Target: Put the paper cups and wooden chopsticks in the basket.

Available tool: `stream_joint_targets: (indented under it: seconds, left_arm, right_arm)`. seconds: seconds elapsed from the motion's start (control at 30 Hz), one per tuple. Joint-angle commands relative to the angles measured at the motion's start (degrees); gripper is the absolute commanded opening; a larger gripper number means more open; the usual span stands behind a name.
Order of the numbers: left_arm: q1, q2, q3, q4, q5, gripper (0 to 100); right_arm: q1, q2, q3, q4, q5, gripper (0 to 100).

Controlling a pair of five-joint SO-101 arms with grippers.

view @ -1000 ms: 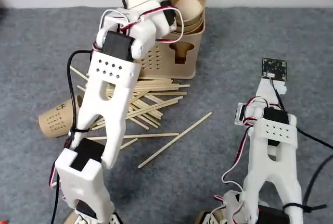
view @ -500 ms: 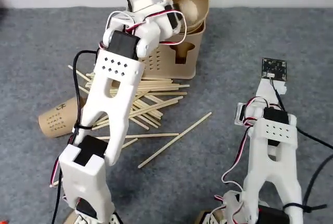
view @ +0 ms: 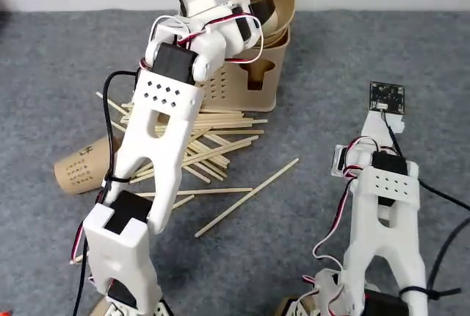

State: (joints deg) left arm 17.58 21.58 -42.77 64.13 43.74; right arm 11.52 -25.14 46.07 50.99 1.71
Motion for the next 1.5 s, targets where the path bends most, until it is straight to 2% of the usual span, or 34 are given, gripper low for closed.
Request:
stream_joint_targets:
  seconds: [0.0, 0.17, 0.4, 0.5, 0.6, 0.7, 0.77, 0.9, 1.0, 1.1, 1.2, 1.27, 1.37, 1.47]
  left_arm:
    - [0.35, -0.62, -7.69, -0.26, 0.35, 26]
    - [0.7, -0.62, -16.31, 0.09, 0.35, 26]
    - [-1.41, -1.23, -17.54, 0.26, 0.35, 26]
    - [-4.48, -1.76, -18.68, 5.98, 0.18, 26]
    - [-7.56, -2.46, -18.86, 17.41, -8.97, 26]
    - [-10.55, -3.43, -21.76, 30.68, -21.27, 26]
    - [-12.04, -4.66, -23.6, 36.84, -26.9, 26]
    - [-16.26, -8.09, -25.54, 36.31, -38.86, 26]
    - [-19.78, -10.46, -25.54, 36.4, -48.09, 26]
    - [-24.26, -12.22, -25.54, 36.4, -54.59, 26]
    - [-29.1, -13.27, -24.57, 36.48, -59.34, 26]
    - [-32.18, -14.24, -21.85, 36.48, -62.86, 26]
    - [-36.13, -17.41, -14.29, 36.48, -65.14, 26]
    - [-39.12, -22.59, -3.21, 36.48, -65.14, 26]
  right_arm:
    - [-1.63, -2.51, 1.05, -0.92, -0.62, 19.2]
    - [-3.47, -2.59, 3.69, -1.01, -0.7, 19.2]
    - [-3.65, -2.68, 3.52, -2.95, -0.7, 19.2]
    - [-5.49, -3.74, 3.69, -2.68, -0.62, 19.5]
    - [-13.14, -6.11, 4.13, -2.33, -0.53, 19.6]
    - [-23.6, -10.42, 6.24, -3.03, -0.26, 19.7]
    - [-31.16, -13.41, 6.51, -4.35, -0.18, 19.7]
    - [-39.69, -19.3, 6.59, -14.37, -0.09, 19.5]
    - [-40.22, -20.53, 7.65, -25.71, 0.09, 19.3]
    - [-40.31, -17.71, 10.11, -36.97, 6.51, 19.3]
    - [-40.92, -12.62, 12.31, -47.96, 14.42, 19.3]
    - [-43.56, -8.75, 12.31, -55.25, 16.53, 19.3]
    - [-48.48, -1.98, 11.96, -64.57, 14.86, 19.3]
    - [-52.44, 6.46, 7.82, -68.88, 12.22, 19.2]
